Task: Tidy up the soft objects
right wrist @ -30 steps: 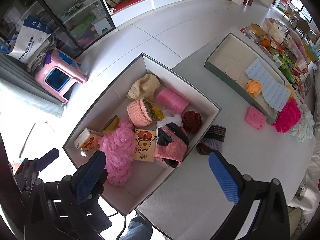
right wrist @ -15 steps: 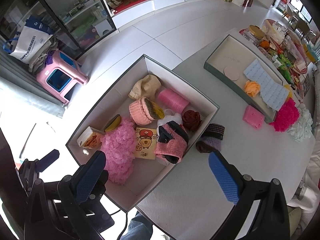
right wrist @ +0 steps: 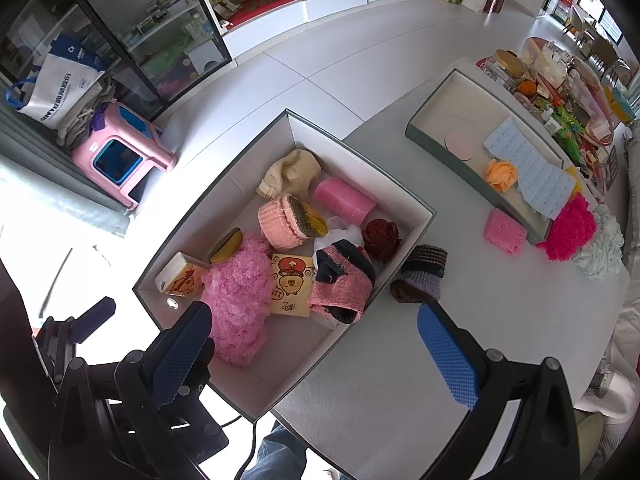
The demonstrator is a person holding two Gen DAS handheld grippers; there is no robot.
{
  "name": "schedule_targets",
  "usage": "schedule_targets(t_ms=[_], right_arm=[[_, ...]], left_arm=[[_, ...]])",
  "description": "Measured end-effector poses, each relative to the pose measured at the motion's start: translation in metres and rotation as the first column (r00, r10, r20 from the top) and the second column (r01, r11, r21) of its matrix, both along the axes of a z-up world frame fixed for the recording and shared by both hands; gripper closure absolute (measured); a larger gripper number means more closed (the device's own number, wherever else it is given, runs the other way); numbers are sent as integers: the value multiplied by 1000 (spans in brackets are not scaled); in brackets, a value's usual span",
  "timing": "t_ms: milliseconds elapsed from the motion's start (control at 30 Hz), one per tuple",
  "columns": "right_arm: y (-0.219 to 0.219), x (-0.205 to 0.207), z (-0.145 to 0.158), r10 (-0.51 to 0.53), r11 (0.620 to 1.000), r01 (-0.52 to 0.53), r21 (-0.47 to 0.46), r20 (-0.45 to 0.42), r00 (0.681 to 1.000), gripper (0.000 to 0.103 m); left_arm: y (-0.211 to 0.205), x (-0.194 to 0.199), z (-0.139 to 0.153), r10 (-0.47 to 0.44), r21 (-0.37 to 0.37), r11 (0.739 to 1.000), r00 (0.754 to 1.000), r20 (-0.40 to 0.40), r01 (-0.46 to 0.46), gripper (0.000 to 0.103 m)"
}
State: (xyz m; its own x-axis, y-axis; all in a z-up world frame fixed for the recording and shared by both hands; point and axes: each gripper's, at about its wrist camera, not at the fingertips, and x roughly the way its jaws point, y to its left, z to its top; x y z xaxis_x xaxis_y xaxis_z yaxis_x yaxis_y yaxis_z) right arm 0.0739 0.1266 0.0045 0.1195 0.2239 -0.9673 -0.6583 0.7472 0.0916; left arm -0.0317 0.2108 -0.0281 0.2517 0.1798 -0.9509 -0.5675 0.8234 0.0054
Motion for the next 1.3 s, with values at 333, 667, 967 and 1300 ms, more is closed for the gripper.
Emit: schedule_targets(t_ms=[333,667,967,1300], right_arm=[[0,-1,0,-1,1000,1,0,2,1000,0],[0,-1,1,-10,1000,10,-1,-2,1000,0],[0,0,1,-9,1000,9,-1,-1,1000,0],[0,1,0,-10,1000,10,-5,0,1000,0]], left_arm=[[1,-1,-3,4,8,1000,1000,-9,-4,0],[-1,-1,-5,6,2,1000,1000,-16,-6,0],[0,-1,-7,8,0,1000,1000,-20,-8,0],[0,-1,-8,7,2,1000,1000,-24,-7,0]])
